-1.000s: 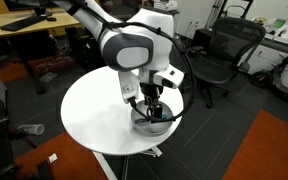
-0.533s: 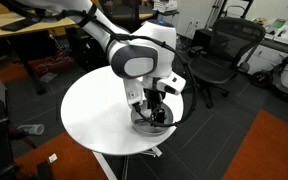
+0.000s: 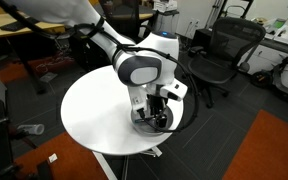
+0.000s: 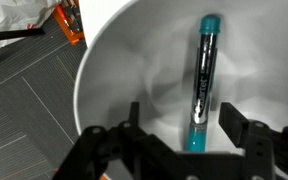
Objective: Take the green marker out of the grey bowl
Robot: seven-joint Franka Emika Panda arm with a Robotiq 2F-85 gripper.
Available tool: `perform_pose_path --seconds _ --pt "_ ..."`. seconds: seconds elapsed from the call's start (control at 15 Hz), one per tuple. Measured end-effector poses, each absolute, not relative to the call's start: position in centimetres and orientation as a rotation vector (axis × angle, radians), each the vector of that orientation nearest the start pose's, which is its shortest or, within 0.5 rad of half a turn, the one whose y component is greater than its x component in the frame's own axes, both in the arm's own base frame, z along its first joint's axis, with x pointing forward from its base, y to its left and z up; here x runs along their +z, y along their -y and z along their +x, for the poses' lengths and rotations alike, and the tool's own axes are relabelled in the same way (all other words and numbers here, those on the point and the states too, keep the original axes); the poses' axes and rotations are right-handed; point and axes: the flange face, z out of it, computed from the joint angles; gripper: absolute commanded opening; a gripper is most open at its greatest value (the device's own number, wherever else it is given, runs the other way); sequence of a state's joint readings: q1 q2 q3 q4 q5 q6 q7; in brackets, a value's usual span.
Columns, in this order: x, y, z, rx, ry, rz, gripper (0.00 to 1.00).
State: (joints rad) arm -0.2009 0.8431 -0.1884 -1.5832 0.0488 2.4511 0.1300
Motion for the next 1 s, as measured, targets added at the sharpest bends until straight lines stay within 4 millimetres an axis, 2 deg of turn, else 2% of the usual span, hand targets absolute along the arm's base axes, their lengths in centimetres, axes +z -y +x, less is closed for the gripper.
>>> perform_pose_path --seconds 0.33,0.47,0.6,0.8,1.0 --pt "14.3 25.1 65.6 -0.045 -0.792 -3.158 0.12" --pt "14.3 25.2 65.7 -0.049 -0.791 -3.159 0.01" --pt "14.4 25.2 65.9 -0.056 -0.79 -3.16 0.05" --pt "14.9 25.0 66.2 -0.071 -0.785 -3.161 0.05" --pt "16.6 24.8 66.7 -0.108 -0.778 -3.161 0.05"
